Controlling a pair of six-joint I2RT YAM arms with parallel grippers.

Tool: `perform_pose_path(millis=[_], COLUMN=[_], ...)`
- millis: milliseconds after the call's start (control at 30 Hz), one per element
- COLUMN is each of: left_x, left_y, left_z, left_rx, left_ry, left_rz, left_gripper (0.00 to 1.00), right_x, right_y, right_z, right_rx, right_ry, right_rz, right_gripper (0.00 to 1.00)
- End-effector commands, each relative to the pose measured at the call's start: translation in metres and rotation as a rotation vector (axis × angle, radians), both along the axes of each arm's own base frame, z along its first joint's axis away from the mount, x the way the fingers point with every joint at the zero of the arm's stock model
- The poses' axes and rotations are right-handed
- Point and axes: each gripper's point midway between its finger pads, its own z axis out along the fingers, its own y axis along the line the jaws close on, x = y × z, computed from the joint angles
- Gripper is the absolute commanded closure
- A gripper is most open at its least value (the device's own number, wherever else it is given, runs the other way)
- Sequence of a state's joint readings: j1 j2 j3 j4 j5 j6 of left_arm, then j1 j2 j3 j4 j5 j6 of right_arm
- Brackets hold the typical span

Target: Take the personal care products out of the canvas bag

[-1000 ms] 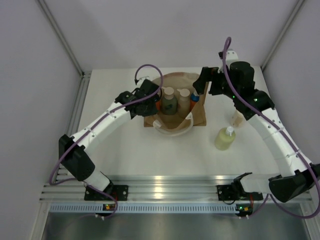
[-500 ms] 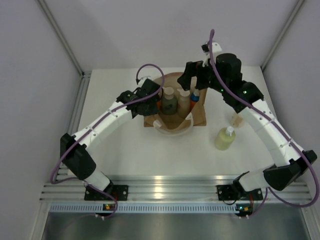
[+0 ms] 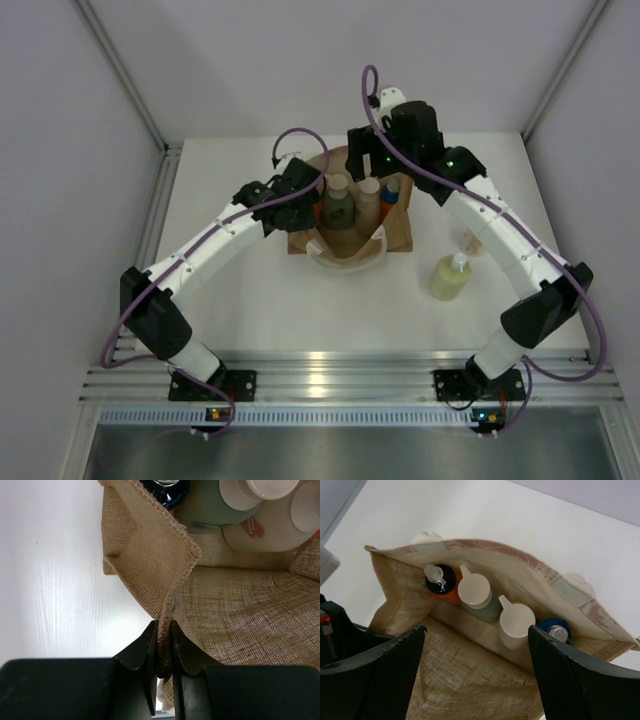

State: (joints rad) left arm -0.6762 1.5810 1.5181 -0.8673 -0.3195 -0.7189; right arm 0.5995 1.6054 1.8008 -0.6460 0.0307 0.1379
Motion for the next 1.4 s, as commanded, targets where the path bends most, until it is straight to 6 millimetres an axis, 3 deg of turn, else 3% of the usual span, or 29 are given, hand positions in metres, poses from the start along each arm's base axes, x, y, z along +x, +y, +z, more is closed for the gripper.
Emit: perform_pose_path(millis=[0,367,567,733,967,1000,1100,1200,1300,1367], left_x=[-0.01,-0.007,0.001,0.005,0.002,0.002,0.002,0.001,0.001,0.001], left_y=[0.01,0.004,-0.001,-0.003,-0.002,-0.001,-0.001,-0.001,0.001,0.001], left_z=[-0.005,-0.008,-0.001,-0.001,-0.003,-0.004,-0.005,-0.007,-0.009,-0.007], left_rx=[0.014,0.002,0.008,0.009,0.018,0.018,0.022,0.025,0.032,0.032], left_ry=[0.038,0.052,0.034,0.031,0.038,0.039,0.042,0.046,0.046,0.041], left_rz=[0.035,0.046,0.016,0.012,0.004,0.005,0.004,0.004,0.008,0.01], left_gripper=[1.0,1.0,1.0,1.0,1.0,1.0,1.0,1.0,1.0,1.0], right_x=[0.001,0.037,0.04,0.047,0.065,0.068,0.071,0.068,0.063,0.055], right_y=[-0.001,-0.024,-0.028,-0.029,-0.026,-0.026,-0.024,-0.023,-0.024,-0.025], right_z=[-0.016,-0.114,-0.154,-0.174,-0.169,-0.168,-0.158,-0.136,-0.104,-0.071], right_rx=[-0.056,-0.257,-0.294,-0.314,-0.304,-0.298,-0.284,-0.239,-0.191,-0.133], right_ry=[0.021,0.178,0.265,0.297,0.263,0.249,0.226,0.181,0.124,0.077], right_rz=[-0.009,0.015,0.055,0.066,0.036,0.032,0.022,0.016,0.004,-0.015], right_gripper=[0.19,0.19,0.22,0.29,0.48,0.53,0.81,1.0,1.0,1.0])
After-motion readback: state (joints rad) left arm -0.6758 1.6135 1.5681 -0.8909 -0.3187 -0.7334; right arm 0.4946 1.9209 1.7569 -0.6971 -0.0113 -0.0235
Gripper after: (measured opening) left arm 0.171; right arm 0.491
